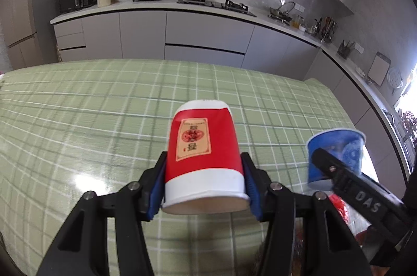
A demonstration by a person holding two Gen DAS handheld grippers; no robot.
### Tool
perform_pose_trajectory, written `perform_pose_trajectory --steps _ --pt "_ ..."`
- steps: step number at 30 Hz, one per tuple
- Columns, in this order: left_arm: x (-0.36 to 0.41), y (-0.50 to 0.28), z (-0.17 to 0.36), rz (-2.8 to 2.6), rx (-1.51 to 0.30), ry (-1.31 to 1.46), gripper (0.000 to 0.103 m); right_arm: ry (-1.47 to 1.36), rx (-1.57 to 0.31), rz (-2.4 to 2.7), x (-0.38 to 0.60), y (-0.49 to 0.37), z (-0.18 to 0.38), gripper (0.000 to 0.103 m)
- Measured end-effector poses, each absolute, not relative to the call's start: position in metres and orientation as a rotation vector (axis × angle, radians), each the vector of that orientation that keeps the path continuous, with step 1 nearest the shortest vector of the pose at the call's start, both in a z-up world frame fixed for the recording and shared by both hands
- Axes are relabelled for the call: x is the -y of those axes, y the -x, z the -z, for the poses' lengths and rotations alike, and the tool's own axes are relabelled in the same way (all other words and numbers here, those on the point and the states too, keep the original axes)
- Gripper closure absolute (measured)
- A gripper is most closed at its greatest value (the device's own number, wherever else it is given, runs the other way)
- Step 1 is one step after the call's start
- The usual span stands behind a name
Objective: Collect trash
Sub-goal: 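Carry both cups over the black bucket and open both tools to drop them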
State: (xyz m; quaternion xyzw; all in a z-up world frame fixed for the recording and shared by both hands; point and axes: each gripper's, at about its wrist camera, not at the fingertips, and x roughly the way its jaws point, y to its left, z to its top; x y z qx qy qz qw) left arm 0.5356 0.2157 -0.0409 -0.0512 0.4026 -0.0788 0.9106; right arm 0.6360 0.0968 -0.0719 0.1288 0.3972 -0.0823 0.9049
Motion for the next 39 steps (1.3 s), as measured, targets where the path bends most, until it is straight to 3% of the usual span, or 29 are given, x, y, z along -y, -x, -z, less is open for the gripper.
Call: perform_pose_trajectory --steps 11,22,32,39 --pt "-0.227 -0.457 0.003 0.114 -0.755 0.118 0.049 -0.209 -0.724 -0.028 -0.118 -0.56 0.027 0.024" --pt "-0.201 -0.379 0.004 0.275 -0.737 0.075 0.049 -0.215 -0.702 0.021 -0.093 -0.443 0.017 0.024" --pt "-0.135 -0.324 0.001 0.45 -0.765 0.061 0.049 -0.249 -0.722 0.181 -0.033 -0.33 0.017 0.024" --pt "-0.045 -0.298 0.004 0.548 -0.76 0.005 0.049 -0.32 -0.686 0.248 0.049 -0.269 0.015 0.024"
